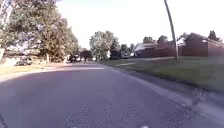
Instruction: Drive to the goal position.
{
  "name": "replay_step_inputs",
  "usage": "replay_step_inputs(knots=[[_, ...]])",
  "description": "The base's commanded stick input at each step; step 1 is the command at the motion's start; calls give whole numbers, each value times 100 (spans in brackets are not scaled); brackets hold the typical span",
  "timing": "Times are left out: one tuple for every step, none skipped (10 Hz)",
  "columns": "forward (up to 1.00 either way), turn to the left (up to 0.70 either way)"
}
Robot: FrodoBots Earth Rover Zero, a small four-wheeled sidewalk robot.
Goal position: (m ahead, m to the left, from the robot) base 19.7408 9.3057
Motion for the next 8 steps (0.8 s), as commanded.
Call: replay_step_inputs(knots=[[6,0],[4,0],[4,0],[5,0],[6,0],[7,0],[7,0],[7,0]])
